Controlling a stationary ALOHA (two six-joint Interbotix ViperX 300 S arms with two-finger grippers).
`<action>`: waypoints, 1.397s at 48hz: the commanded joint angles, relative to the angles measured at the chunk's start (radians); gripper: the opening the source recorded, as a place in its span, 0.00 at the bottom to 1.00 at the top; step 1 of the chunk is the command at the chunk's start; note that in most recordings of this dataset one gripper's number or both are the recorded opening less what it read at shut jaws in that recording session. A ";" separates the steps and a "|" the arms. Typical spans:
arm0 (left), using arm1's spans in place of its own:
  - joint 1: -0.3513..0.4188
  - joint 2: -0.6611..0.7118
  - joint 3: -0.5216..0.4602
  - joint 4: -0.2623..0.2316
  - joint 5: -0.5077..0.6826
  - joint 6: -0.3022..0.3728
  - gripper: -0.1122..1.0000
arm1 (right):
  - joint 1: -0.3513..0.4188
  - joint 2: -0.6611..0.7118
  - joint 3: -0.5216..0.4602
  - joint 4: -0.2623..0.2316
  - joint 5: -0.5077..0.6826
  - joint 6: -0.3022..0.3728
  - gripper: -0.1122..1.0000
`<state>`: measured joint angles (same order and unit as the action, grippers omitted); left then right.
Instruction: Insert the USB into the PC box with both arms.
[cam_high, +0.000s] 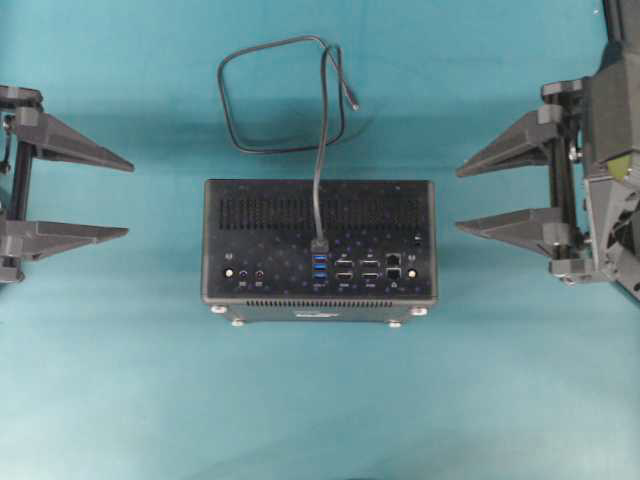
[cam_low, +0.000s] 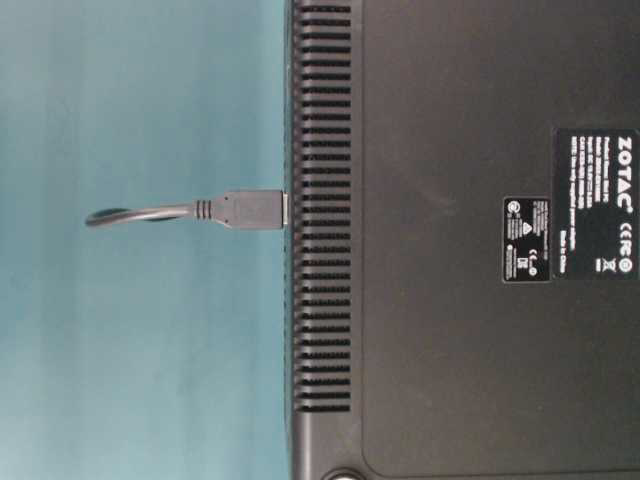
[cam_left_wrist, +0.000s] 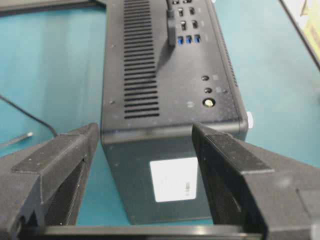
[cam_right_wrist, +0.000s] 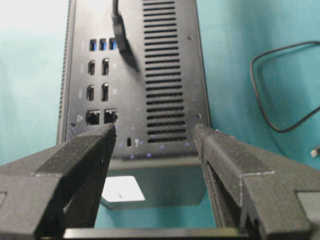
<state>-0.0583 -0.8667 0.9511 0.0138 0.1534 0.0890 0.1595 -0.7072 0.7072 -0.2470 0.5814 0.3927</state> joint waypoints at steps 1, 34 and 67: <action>0.000 0.003 -0.014 0.003 -0.006 0.000 0.78 | -0.003 -0.020 -0.003 -0.003 -0.005 0.008 0.74; 0.000 0.006 -0.014 0.003 -0.005 -0.031 0.78 | 0.008 -0.107 0.058 0.008 -0.051 0.012 0.74; 0.000 0.020 -0.020 0.003 -0.005 -0.031 0.78 | 0.008 -0.127 0.094 0.008 -0.130 0.011 0.74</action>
<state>-0.0583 -0.8514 0.9526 0.0138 0.1534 0.0598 0.1641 -0.8376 0.8115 -0.2408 0.4648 0.3942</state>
